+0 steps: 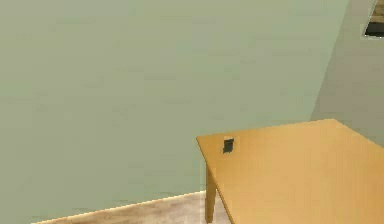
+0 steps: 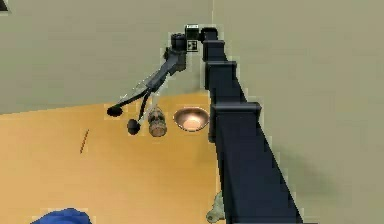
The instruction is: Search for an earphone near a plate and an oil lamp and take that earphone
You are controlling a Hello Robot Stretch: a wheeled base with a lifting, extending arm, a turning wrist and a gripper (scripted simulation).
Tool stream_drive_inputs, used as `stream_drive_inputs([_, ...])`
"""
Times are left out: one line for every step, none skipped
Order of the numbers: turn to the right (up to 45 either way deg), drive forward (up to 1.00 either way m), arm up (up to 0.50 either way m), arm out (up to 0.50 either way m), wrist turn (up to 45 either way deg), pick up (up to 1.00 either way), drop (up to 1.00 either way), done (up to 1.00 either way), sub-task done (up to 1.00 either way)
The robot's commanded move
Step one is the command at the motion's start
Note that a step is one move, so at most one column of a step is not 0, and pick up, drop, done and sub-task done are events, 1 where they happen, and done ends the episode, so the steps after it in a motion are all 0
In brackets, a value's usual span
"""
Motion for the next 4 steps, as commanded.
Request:
stream_drive_inputs([0.0, 0.0, 0.0, 0.0, 45.0, 0.0, 0.0, 0.0, 0.0])
stream_drive_inputs([0.0, 0.0, 0.0, 0.0, 45.0, 0.0, 0.0, 0.0, 0.0])
stream_drive_inputs([0.0, 0.0, 0.0, 0.0, 3.0, 0.0, 0.0, 0.0, 0.0])
stream_drive_inputs([0.0, 0.0, -0.24, 0.0, 0.0, 0.0, 0.0, 0.0, 0.0])
